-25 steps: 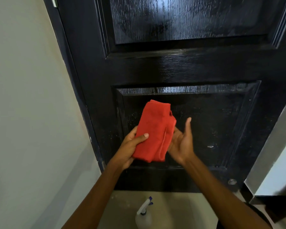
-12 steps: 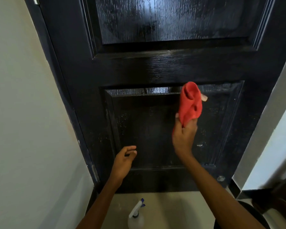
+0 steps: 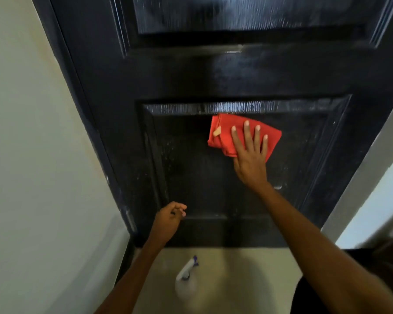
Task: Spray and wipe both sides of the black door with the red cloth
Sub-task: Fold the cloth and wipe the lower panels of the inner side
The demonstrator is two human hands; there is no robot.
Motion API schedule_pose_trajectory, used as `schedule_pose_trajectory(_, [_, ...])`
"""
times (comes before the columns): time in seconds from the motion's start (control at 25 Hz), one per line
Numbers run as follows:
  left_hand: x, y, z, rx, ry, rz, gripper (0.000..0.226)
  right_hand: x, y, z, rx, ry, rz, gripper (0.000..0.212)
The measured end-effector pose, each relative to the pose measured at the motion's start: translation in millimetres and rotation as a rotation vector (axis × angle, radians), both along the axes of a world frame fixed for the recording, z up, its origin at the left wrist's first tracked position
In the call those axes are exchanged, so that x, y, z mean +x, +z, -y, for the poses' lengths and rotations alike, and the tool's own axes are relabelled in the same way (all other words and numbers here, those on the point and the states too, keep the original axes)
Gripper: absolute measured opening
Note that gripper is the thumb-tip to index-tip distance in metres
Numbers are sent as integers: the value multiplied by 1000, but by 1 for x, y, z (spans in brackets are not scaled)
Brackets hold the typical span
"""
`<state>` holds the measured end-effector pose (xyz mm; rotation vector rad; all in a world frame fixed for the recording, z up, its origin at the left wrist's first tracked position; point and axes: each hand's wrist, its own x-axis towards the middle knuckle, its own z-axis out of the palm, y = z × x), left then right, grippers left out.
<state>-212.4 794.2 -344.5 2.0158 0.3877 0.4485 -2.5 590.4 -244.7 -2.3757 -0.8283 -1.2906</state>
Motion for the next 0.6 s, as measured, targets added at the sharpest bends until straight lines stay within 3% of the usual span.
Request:
schedule_pose_trajectory(0.2, [-44, -131, -12, 141, -30, -299, 37, 21, -22, -5, -13, 0, 55, 64])
schedule_pose_trajectory(0.4, [-92, -226, -29, 212, -175, -717, 85, 35, -33, -17, 3, -65, 173, 59])
schedule_pose_trajectory(0.6, [-72, -243, -8, 65, -272, -669, 118, 35, -35, -19, -3, -66, 249, 52])
